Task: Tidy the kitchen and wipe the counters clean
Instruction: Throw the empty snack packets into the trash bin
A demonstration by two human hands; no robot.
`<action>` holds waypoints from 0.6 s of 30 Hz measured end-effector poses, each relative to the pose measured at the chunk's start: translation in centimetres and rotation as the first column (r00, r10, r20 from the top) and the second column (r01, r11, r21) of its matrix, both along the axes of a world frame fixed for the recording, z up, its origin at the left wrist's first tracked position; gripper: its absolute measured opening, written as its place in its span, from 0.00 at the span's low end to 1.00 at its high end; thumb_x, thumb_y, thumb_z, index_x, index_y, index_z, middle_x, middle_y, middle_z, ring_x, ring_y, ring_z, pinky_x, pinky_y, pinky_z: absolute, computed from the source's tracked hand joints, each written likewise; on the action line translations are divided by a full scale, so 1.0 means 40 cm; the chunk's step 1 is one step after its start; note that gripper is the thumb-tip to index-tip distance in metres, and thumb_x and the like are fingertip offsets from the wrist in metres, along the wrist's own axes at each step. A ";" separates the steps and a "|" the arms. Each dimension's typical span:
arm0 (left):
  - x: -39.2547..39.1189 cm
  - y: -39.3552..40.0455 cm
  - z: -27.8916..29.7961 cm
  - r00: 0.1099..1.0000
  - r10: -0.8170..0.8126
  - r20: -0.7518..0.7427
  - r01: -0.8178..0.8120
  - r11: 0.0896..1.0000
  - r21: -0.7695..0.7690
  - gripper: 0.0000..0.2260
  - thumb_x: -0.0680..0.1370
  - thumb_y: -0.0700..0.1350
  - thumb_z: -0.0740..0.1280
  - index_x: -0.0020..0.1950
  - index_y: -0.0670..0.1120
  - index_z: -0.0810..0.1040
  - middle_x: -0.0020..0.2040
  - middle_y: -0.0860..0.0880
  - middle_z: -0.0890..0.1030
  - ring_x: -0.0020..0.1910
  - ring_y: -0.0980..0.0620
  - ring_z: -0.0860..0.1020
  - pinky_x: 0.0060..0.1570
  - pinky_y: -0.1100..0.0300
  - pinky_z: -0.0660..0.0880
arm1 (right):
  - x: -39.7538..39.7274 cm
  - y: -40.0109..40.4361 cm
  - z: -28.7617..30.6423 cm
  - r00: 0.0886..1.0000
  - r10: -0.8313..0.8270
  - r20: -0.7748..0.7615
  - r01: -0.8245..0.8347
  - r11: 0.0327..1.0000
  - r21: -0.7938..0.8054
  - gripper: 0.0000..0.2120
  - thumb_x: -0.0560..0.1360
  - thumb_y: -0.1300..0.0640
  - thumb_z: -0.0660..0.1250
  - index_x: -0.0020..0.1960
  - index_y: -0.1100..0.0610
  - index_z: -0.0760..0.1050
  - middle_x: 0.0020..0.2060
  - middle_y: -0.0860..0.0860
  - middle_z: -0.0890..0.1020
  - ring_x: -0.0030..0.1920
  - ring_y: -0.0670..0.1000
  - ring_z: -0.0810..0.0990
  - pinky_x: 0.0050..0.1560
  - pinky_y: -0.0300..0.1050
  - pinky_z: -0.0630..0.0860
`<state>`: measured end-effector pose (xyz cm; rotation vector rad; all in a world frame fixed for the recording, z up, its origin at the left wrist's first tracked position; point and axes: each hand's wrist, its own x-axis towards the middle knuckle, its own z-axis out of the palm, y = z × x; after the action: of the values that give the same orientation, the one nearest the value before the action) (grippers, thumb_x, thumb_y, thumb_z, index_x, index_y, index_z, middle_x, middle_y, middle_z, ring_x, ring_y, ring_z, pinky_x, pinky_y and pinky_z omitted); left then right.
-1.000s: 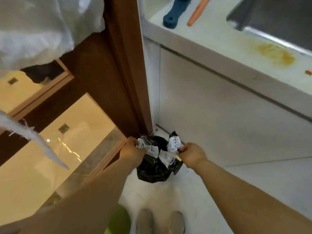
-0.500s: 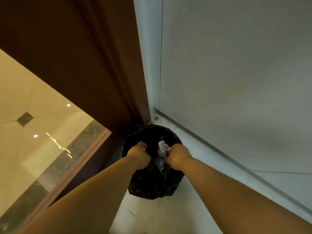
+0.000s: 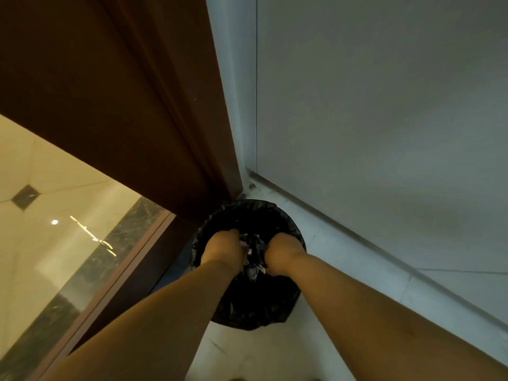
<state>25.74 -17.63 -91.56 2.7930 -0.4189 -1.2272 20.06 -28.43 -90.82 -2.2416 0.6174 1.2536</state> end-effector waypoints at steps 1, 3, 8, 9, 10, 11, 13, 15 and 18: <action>-0.006 0.000 0.054 1.000 -0.016 -0.002 0.016 1.000 0.009 0.11 0.81 0.41 0.59 0.62 0.43 0.73 0.57 0.42 0.78 0.54 0.44 0.77 0.52 0.53 0.76 | -0.014 -0.014 0.050 0.998 -0.056 0.032 0.055 0.998 0.017 0.10 0.78 0.60 0.61 0.38 0.57 0.71 0.37 0.54 0.71 0.36 0.49 0.69 0.56 0.42 0.71; -0.020 -0.001 0.171 0.997 -0.066 -0.027 0.067 0.997 0.048 0.11 0.81 0.39 0.58 0.62 0.41 0.74 0.57 0.42 0.78 0.55 0.44 0.77 0.55 0.53 0.75 | -0.047 -0.039 0.163 0.990 -0.124 0.068 0.122 0.992 0.030 0.09 0.78 0.60 0.60 0.53 0.61 0.78 0.48 0.56 0.77 0.47 0.51 0.74 0.47 0.37 0.69; -0.059 -0.051 0.553 0.979 -0.202 -0.027 0.203 0.979 0.023 0.11 0.81 0.41 0.58 0.61 0.42 0.75 0.58 0.43 0.78 0.57 0.45 0.76 0.56 0.55 0.73 | -0.133 -0.104 0.536 0.965 -0.260 0.041 0.256 0.963 0.080 0.10 0.78 0.63 0.57 0.44 0.57 0.76 0.42 0.55 0.77 0.41 0.50 0.75 0.42 0.36 0.71; -0.068 -0.068 0.640 0.975 -0.222 -0.014 0.222 0.975 0.002 0.11 0.81 0.42 0.58 0.60 0.42 0.76 0.57 0.44 0.79 0.56 0.45 0.76 0.56 0.55 0.74 | -0.143 -0.120 0.626 0.944 -0.323 0.063 0.318 0.945 0.078 0.09 0.77 0.63 0.58 0.44 0.58 0.76 0.39 0.53 0.76 0.37 0.49 0.72 0.39 0.37 0.71; -0.074 -0.087 0.721 0.970 -0.242 0.001 0.242 0.970 -0.026 0.11 0.81 0.43 0.58 0.59 0.42 0.76 0.57 0.44 0.79 0.56 0.45 0.76 0.56 0.55 0.74 | -0.156 -0.138 0.706 0.925 -0.367 0.094 0.362 0.930 0.071 0.09 0.77 0.62 0.59 0.50 0.59 0.78 0.42 0.54 0.78 0.38 0.50 0.73 0.42 0.39 0.72; -0.088 -0.109 0.828 0.962 -0.274 0.010 0.275 0.960 -0.058 0.12 0.81 0.44 0.58 0.59 0.41 0.76 0.57 0.43 0.79 0.56 0.45 0.76 0.56 0.55 0.74 | -0.182 -0.161 0.811 0.908 -0.407 0.100 0.403 0.913 0.056 0.12 0.78 0.62 0.58 0.57 0.61 0.77 0.50 0.56 0.80 0.44 0.53 0.76 0.48 0.43 0.73; -0.118 -0.139 0.982 0.947 -0.323 0.001 0.320 0.938 -0.131 0.13 0.82 0.44 0.57 0.58 0.38 0.76 0.57 0.41 0.78 0.57 0.44 0.76 0.54 0.57 0.72 | -0.218 -0.190 0.954 0.845 -0.514 0.150 0.503 0.858 0.107 0.15 0.80 0.62 0.56 0.62 0.64 0.75 0.61 0.59 0.77 0.58 0.58 0.76 0.59 0.46 0.71; -0.152 -0.182 1.130 0.936 -0.352 0.002 0.344 0.914 -0.215 0.12 0.82 0.44 0.57 0.58 0.39 0.76 0.58 0.42 0.78 0.57 0.44 0.75 0.53 0.59 0.72 | -0.258 -0.224 1.116 0.799 -0.549 0.246 0.540 0.835 0.107 0.14 0.79 0.62 0.58 0.62 0.64 0.75 0.61 0.60 0.78 0.57 0.58 0.77 0.55 0.43 0.73; -0.215 -0.245 1.290 0.899 -0.434 0.051 0.430 0.858 -0.281 0.11 0.80 0.44 0.59 0.58 0.42 0.76 0.57 0.44 0.78 0.57 0.45 0.76 0.51 0.60 0.72 | -0.340 -0.256 1.311 0.685 -0.615 0.390 0.636 0.766 0.091 0.14 0.77 0.63 0.61 0.61 0.63 0.76 0.55 0.60 0.81 0.44 0.56 0.79 0.41 0.36 0.73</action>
<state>17.14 -27.44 -39.97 2.5121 -1.1767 -1.1350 6.45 -38.67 -38.36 -1.9577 1.1328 0.4156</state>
